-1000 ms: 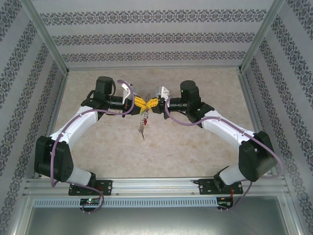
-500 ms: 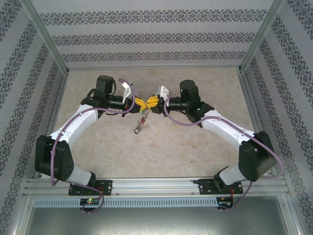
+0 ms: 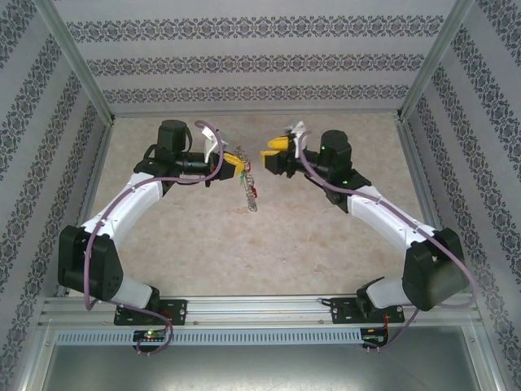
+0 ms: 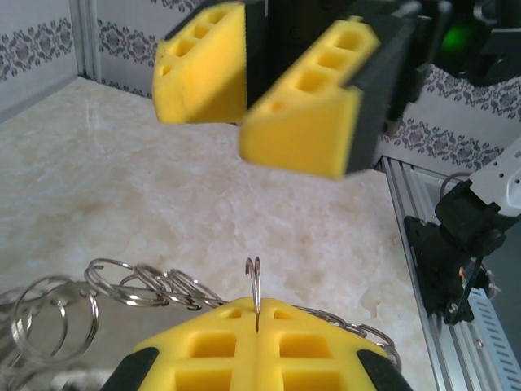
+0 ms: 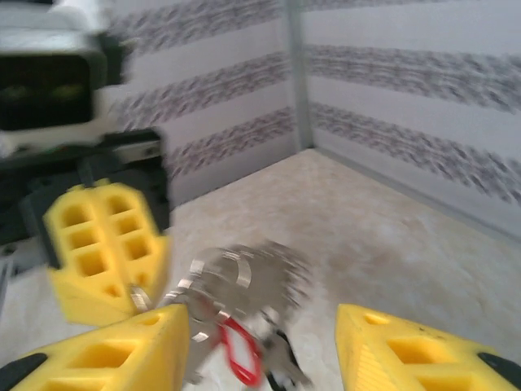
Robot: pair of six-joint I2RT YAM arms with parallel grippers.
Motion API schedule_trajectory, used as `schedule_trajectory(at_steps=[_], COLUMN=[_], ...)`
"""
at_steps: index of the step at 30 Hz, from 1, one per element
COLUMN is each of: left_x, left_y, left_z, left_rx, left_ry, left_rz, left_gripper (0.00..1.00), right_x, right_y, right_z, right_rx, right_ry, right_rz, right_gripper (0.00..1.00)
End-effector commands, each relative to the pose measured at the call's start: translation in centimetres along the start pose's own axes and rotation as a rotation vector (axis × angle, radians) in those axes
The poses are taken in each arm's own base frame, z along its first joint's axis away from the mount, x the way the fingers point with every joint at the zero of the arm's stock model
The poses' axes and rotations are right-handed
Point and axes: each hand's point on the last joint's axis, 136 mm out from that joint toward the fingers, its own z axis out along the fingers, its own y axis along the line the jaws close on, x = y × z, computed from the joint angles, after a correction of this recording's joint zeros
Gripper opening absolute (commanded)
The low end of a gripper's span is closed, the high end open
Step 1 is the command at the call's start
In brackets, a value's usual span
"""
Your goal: Put the keys on the keyring
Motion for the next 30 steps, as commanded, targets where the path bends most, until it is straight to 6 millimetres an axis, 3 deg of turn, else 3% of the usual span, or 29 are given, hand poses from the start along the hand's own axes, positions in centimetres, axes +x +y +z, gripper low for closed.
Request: schedule_trajectory(at_steps=[1, 5, 12, 17, 19, 30], left_x=[-3.8, -4.7, -6.9, -7.6, -7.9, -8.0], left_y=[-0.8, -0.1, 1.2, 1.5, 1.5, 2.1], left_z=[-0.3, -0.3, -0.3, -0.4, -0.4, -0.2], left_rx=[0.011, -0.027, -0.062, -0.079, -0.077, -0.087], left_ry=[-0.073, -0.088, -0.114, -0.132, -0.14, -0.139], left_rz=[0.08, 0.082, 0.049, 0.065, 0.064, 0.035], left_gripper=[0.0, 0.0, 0.0, 0.0, 0.0, 0.0], right_x=[-0.5, 2.0, 6.0, 6.8, 7.2, 7.4], right_y=[-5.1, -7.7, -7.1, -5.4, -4.5, 0.6], right_z=[-2.5, -3.5, -0.5, 1.5, 2.3, 5.0], right_rx=[0.212, 0.251, 0.112, -0.029, -0.077, -0.265], right_ry=[-0.075, -0.043, 0.094, 0.2, 0.25, 0.423], right_rz=[0.349, 0.573, 0.83, 0.905, 0.954, 1.127], right_gripper=[0.51, 0.48, 0.48, 0.52, 0.62, 0.6])
